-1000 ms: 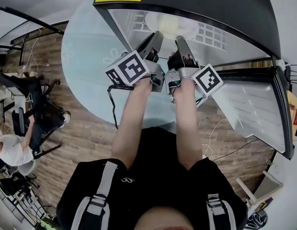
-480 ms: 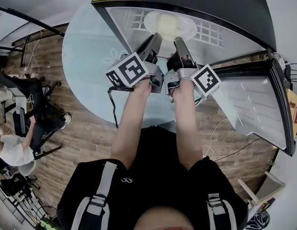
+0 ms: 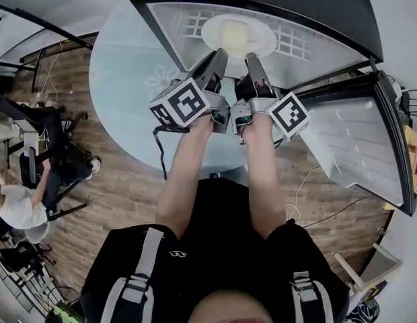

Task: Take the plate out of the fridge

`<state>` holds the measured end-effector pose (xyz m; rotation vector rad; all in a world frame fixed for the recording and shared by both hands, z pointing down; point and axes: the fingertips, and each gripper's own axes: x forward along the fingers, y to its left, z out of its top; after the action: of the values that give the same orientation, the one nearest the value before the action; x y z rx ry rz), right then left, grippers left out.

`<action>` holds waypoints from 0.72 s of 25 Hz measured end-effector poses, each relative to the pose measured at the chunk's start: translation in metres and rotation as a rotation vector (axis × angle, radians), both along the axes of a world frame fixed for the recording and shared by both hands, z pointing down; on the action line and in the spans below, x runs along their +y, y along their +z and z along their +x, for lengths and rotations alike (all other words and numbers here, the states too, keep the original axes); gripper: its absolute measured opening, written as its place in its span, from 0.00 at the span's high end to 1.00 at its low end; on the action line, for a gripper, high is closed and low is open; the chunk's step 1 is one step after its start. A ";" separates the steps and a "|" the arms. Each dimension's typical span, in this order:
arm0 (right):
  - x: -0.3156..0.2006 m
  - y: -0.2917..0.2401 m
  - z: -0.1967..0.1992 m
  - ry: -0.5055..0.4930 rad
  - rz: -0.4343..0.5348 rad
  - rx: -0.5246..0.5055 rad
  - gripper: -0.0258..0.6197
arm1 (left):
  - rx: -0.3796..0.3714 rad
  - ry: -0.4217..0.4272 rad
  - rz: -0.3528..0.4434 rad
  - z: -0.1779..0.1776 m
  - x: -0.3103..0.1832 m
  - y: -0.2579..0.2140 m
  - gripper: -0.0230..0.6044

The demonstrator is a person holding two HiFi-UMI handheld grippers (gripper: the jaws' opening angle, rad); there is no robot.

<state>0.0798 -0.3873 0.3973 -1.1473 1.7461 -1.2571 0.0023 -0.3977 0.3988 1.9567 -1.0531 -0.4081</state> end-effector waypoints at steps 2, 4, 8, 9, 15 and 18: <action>0.004 -0.004 0.000 -0.008 0.012 0.004 0.89 | -0.001 -0.005 0.013 0.001 0.004 -0.004 0.87; 0.008 -0.008 0.001 -0.013 0.024 0.000 0.89 | 0.000 -0.007 0.030 0.003 0.008 -0.010 0.87; 0.017 -0.016 0.005 -0.016 0.044 0.004 0.89 | -0.007 -0.015 0.061 0.006 0.019 -0.020 0.87; 0.019 -0.018 0.005 -0.018 0.049 0.005 0.89 | -0.007 -0.019 0.057 0.006 0.022 -0.021 0.87; 0.038 -0.025 0.004 -0.043 0.073 -0.006 0.89 | -0.011 -0.048 0.071 0.005 0.042 -0.026 0.86; 0.046 -0.027 0.005 -0.051 0.085 -0.009 0.89 | -0.015 -0.056 0.086 0.006 0.050 -0.027 0.86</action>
<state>0.0847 -0.3418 0.3702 -1.0531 1.8149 -1.2040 0.0080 -0.3478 0.3715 2.0125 -1.1185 -0.4765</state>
